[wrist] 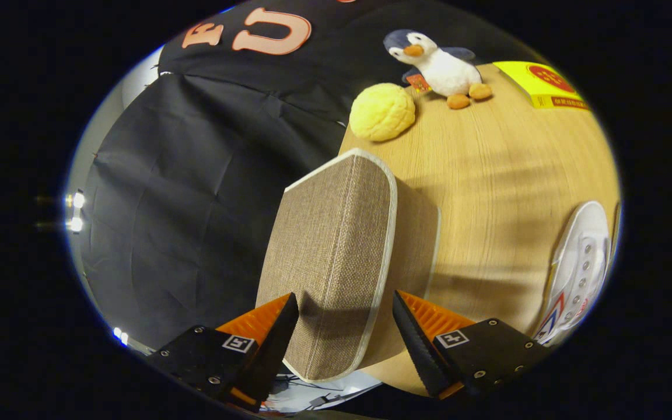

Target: Open the storage box then place both shoes into the box .Put the left shoe in first, then the right shoe, with the right side of both shoes facing outward in a uniform manner.

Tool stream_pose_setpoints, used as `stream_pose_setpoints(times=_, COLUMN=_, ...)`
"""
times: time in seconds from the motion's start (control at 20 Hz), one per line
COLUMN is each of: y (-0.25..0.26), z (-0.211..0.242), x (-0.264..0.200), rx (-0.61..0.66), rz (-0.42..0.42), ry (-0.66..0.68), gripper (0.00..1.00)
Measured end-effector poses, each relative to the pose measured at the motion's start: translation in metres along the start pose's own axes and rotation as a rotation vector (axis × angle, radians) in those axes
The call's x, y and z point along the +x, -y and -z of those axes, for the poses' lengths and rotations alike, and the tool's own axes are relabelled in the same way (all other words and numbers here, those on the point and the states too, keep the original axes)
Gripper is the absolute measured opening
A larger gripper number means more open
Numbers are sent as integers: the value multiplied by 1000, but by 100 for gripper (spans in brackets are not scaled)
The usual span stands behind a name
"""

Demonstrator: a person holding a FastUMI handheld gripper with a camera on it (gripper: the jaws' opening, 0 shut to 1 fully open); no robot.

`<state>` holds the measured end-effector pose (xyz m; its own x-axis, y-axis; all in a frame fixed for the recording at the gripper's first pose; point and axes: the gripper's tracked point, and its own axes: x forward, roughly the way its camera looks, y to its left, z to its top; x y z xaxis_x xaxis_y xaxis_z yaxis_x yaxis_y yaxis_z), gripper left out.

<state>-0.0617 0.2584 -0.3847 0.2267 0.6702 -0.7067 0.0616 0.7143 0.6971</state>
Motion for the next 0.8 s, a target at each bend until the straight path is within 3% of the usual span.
stream_pose_setpoints(times=0.25, y=-6, z=8, x=9, rx=144, rz=-88, ry=-65, gripper=93)
stream_pose_setpoints(times=0.3, y=-7, z=8, x=5, rx=169, rz=-99, ry=-85, gripper=85)
stream_pose_setpoints(times=0.65, y=-9, z=4, x=-13, rx=142, rz=-146, ry=-112, gripper=64)
stream_pose_setpoints(times=0.8, y=-12, z=5, x=-22, rx=131, rz=-155, ry=-84, gripper=49)
